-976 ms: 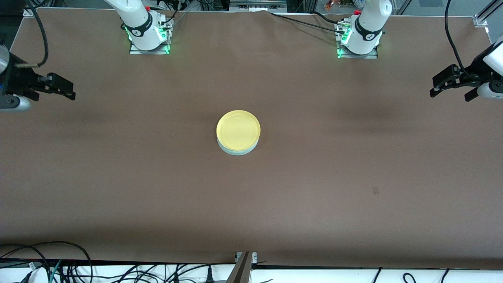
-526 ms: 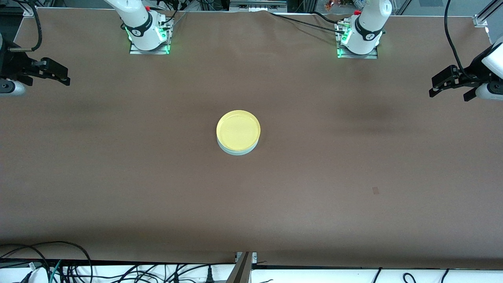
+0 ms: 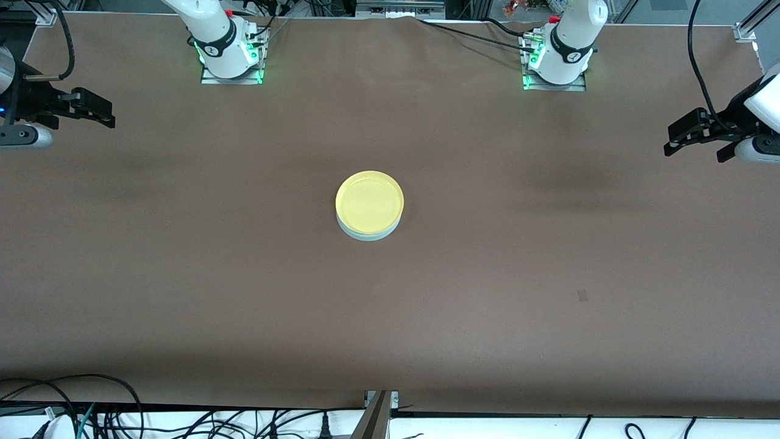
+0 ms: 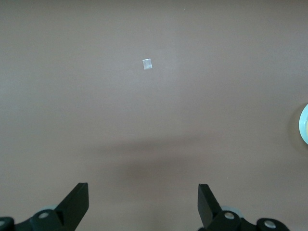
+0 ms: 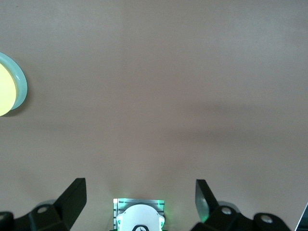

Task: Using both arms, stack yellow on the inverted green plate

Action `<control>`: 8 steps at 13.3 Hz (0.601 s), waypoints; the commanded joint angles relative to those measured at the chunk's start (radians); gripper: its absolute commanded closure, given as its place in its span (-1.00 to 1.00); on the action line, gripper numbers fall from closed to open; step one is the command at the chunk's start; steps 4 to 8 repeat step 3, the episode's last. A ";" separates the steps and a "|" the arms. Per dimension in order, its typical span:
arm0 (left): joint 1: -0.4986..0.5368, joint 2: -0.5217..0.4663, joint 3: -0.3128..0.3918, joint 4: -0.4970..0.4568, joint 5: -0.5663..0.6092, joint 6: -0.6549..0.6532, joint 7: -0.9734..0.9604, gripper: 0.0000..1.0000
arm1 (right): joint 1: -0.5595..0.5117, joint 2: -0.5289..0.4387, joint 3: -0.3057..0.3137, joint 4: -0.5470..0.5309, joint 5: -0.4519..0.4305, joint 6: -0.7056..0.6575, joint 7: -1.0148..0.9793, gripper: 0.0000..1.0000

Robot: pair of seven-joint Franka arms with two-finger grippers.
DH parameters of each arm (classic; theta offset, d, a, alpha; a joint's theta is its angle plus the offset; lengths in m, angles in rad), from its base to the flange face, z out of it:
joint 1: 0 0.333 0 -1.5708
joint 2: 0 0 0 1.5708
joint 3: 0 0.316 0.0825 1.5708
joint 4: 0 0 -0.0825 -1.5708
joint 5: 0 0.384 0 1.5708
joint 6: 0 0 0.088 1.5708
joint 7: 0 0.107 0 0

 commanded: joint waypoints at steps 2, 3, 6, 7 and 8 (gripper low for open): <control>0.000 0.014 -0.008 0.031 0.021 -0.011 0.014 -1.00 | -0.005 0.012 0.006 0.021 0.000 -0.012 -0.018 -1.00; 0.000 0.014 -0.006 0.031 0.021 -0.014 0.012 -1.00 | -0.004 0.013 0.006 0.019 0.001 -0.014 -0.018 -1.00; 0.000 0.014 -0.006 0.031 0.021 -0.014 0.012 -1.00 | -0.004 0.013 0.006 0.019 0.001 -0.014 -0.018 -1.00; 0.000 0.014 -0.006 0.031 0.021 -0.014 0.012 -1.00 | -0.004 0.013 0.006 0.019 0.001 -0.014 -0.018 -1.00; 0.000 0.014 -0.006 0.031 0.021 -0.014 0.012 -1.00 | -0.004 0.013 0.006 0.019 0.001 -0.014 -0.018 -1.00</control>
